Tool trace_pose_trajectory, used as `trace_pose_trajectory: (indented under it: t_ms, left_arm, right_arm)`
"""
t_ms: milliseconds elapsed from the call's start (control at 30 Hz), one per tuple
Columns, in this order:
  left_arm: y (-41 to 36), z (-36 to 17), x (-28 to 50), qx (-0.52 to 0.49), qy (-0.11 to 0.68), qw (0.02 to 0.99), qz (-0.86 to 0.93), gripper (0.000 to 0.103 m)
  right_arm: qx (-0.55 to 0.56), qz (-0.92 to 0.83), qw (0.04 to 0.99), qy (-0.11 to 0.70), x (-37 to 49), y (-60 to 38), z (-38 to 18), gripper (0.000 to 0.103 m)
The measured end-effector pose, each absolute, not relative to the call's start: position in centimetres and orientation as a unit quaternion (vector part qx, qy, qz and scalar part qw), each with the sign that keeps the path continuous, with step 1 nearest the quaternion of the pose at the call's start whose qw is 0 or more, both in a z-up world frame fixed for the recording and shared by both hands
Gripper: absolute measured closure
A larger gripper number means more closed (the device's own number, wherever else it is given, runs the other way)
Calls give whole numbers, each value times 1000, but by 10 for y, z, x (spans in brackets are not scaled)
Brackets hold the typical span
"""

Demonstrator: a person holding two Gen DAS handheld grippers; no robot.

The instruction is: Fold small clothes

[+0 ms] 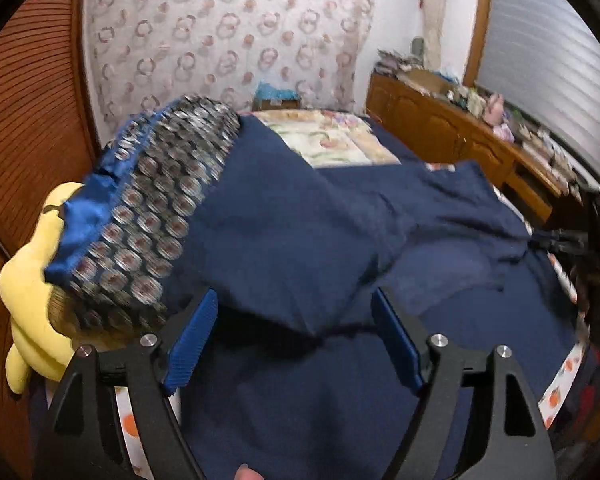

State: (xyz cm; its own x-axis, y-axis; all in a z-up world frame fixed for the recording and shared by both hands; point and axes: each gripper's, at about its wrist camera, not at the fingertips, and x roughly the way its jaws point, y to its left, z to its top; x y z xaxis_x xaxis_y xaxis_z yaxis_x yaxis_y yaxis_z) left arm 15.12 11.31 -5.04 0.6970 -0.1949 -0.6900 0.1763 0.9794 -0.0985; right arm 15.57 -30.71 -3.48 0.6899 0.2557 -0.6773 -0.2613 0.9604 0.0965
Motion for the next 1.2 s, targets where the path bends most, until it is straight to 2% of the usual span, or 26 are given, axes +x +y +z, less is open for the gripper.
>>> trace_pose_trajectory:
  t_ms: [433,1200]
  left_arm:
    - [82,-94,152,17,408,906,-110,23]
    - [71,-107,163,39,435,895,-91,18]
  right_arm:
    - [-17,126,916,381,200,-292,-34,51]
    - [-46,106,926,360,155,-269,-46,51]
